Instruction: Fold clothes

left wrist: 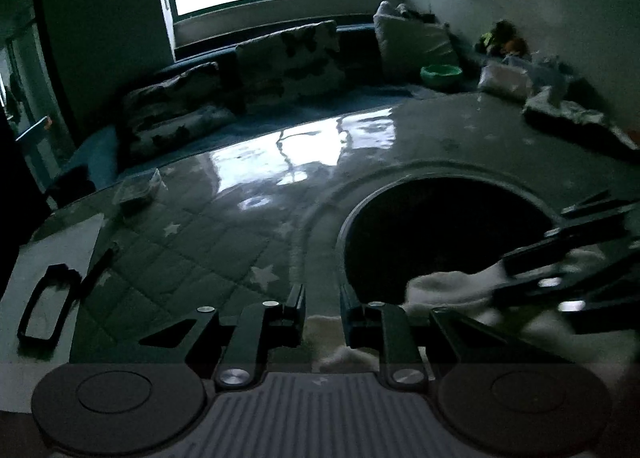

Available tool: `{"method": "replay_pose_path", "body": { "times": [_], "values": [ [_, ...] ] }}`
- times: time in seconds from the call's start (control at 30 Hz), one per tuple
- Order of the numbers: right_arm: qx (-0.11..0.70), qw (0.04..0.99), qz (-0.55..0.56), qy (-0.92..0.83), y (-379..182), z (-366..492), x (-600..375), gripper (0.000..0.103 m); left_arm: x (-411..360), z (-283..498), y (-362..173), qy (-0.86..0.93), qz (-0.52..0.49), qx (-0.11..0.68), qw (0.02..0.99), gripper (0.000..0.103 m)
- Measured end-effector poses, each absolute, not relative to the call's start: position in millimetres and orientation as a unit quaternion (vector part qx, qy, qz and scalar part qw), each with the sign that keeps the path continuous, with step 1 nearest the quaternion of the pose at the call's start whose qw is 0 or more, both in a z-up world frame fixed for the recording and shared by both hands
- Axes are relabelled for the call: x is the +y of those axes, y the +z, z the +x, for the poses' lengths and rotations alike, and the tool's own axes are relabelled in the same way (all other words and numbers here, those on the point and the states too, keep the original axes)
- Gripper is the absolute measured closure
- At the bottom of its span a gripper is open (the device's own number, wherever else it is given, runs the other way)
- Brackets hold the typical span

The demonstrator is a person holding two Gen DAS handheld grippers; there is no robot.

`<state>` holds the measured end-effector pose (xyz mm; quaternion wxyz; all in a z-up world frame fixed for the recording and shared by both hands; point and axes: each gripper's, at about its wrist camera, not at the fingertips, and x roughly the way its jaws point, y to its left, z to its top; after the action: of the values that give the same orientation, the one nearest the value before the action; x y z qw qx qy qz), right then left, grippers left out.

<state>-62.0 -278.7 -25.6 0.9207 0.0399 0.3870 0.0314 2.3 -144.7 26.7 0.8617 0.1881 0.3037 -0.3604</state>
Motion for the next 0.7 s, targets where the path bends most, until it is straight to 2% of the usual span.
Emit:
{"method": "replay_pose_path", "body": {
  "times": [0.33,0.4,0.57,0.67,0.7],
  "values": [
    [0.393,0.918,0.051,-0.011,-34.8,-42.0,-274.8,0.08,-125.0,-36.3,22.4,-0.381,0.176,0.315,0.851,0.08],
    [0.392,0.918,0.055,-0.008,-35.8,-42.5,-275.9,0.079,-124.4,-29.4,18.2,-0.364,0.169,0.329,0.855,0.071],
    [0.375,0.925,0.057,-0.006,-27.8,-51.2,-273.6,0.079,-130.2,-13.3,8.3,-0.345,0.162,0.353,0.855,0.061],
    [0.363,0.931,0.042,-0.004,-20.4,-62.0,-267.0,0.078,-132.7,-7.2,4.8,-0.343,0.152,0.358,0.855,0.063],
    [0.359,0.933,0.036,-0.002,-17.9,-66.0,-264.0,0.078,-133.2,-6.8,4.3,-0.344,0.151,0.356,0.855,0.072]
  ]
}}
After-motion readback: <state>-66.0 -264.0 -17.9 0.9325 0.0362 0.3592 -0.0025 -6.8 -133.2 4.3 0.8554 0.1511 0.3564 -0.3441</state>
